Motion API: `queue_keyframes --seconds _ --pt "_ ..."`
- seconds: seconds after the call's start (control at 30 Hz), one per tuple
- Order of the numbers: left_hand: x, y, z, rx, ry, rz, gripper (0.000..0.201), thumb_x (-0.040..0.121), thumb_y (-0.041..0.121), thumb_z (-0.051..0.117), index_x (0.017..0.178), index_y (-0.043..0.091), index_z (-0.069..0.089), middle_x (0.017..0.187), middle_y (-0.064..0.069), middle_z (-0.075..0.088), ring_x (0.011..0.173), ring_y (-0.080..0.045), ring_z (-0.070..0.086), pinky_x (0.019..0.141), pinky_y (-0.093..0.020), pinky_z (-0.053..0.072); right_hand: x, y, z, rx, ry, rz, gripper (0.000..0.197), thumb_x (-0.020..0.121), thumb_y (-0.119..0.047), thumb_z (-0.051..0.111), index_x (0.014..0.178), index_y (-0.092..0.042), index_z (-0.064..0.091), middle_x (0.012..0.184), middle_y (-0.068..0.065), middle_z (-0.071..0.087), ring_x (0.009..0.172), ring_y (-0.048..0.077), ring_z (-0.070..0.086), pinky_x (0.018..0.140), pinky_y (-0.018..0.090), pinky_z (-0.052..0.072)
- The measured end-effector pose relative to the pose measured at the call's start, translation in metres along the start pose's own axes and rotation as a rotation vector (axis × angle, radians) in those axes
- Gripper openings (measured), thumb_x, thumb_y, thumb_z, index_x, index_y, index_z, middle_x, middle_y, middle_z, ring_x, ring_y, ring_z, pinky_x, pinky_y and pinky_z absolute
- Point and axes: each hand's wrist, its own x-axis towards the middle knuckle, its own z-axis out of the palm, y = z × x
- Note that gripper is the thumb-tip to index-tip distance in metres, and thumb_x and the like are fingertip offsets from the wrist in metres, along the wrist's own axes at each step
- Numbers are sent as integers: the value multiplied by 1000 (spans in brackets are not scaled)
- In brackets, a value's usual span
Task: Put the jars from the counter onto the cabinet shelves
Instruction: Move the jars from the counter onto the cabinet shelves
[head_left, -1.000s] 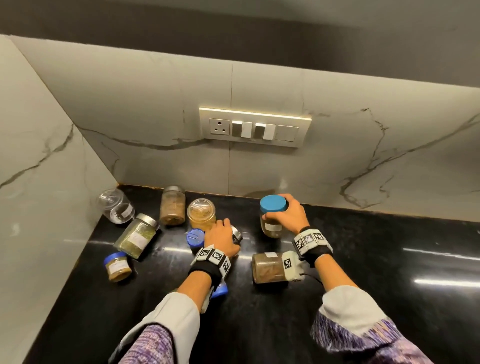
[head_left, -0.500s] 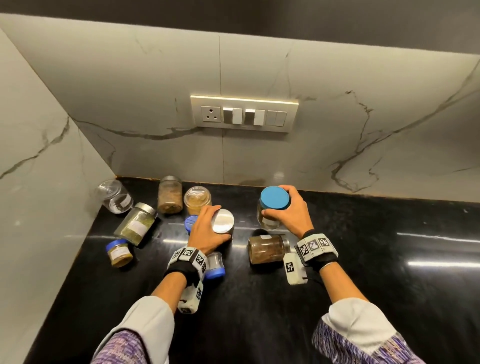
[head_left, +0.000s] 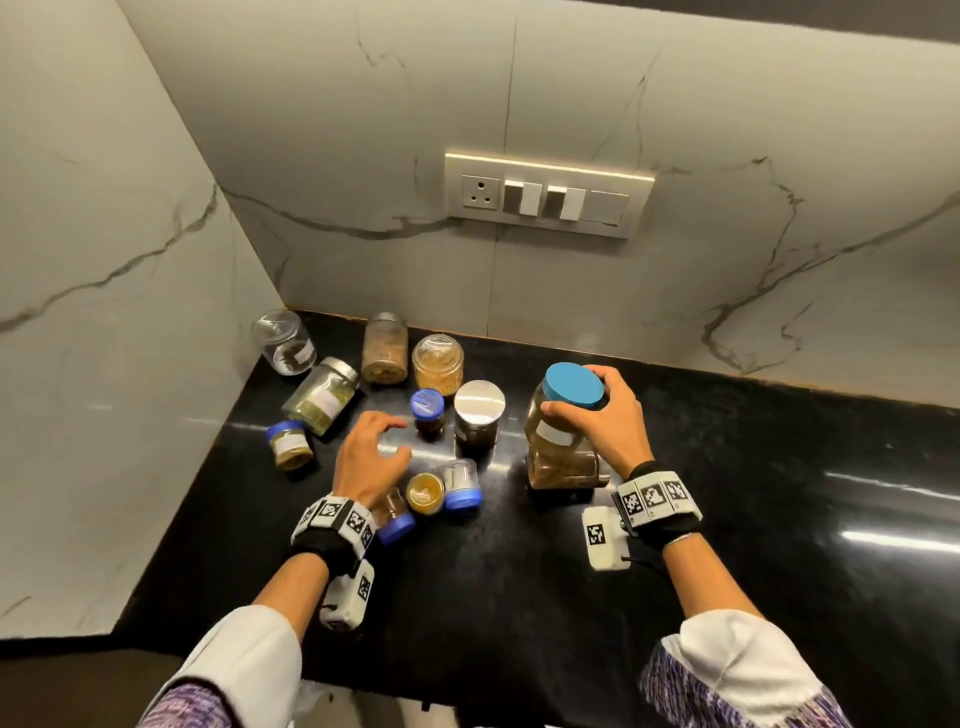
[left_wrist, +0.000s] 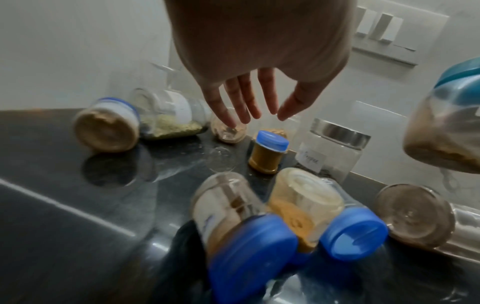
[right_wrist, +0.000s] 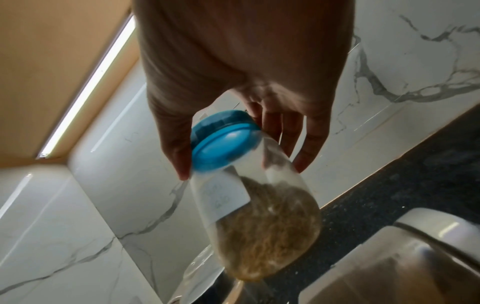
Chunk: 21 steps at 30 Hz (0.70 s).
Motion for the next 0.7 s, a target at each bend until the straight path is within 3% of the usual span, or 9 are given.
queue_keyframes --seconds 0.1,0.2,0.3,0.37,0.43,0.5,0.57,0.63,0.7 --pt "-16 -17 -11 28 0 -34 27 79 7 72 101 22 72 106 5 66 95 -16 64 85 -36 56 -10 -1 8 13 -5 -2 68 76 -33 93 132 -24 55 121 -10 64 113 6 63 90 23 55" --pt "-29 -26 -15 85 61 -165 4 86 25 71 89 25 74 90 5 73 82 -18 68 77 -39 58 -18 -1 14 29 25 14 66 78 -35 90 133 -22 55 123 -5 65 112 10 64 90 26 56" --pt "-35 -29 -19 193 98 -262 21 91 39 69 82 21 74 81 1 72 78 -22 67 71 -34 53 -27 -5 21 58 -10 20 64 80 -36 88 133 -21 56 125 -1 66 112 12 64 88 26 55" --pt "-30 -30 -24 213 123 -287 16 90 34 71 84 20 72 82 0 70 79 -23 67 70 -32 50 -31 -10 27 74 -62 18 59 80 -37 87 130 -22 58 121 -2 67 112 14 65 84 24 54" --pt "-23 -32 -27 153 102 -294 12 86 22 73 97 21 69 90 3 69 85 -19 66 74 -33 52 -36 -16 33 98 -108 19 58 78 -41 88 126 -24 61 118 -4 69 110 15 67 83 24 55" --pt "-19 -32 -29 72 -44 -251 38 79 14 75 114 24 65 104 5 67 97 -16 64 86 -35 54 -41 -25 39 146 -170 14 65 71 -49 91 125 -26 63 116 -6 71 107 12 70 80 23 57" --pt "-22 -30 -26 57 -190 -157 47 76 17 76 120 26 64 116 4 64 109 -17 63 95 -38 54 -45 -36 45 241 -227 27 69 66 -50 88 126 -23 65 115 -5 74 103 9 72 76 20 59" --pt "-29 -27 -20 18 -217 -66 47 73 20 74 118 28 65 119 6 64 113 -15 63 96 -38 54 -47 -47 50 384 -263 67 63 71 -38 82 128 -16 67 116 2 75 101 14 71 76 21 59" --pt "-36 -13 -21 -88 -147 -1 48 73 17 70 119 28 64 119 10 65 112 -8 62 94 -32 53 -50 -57 52 499 -293 120 59 75 -35 77 130 -14 69 121 9 75 105 23 71 84 30 60"
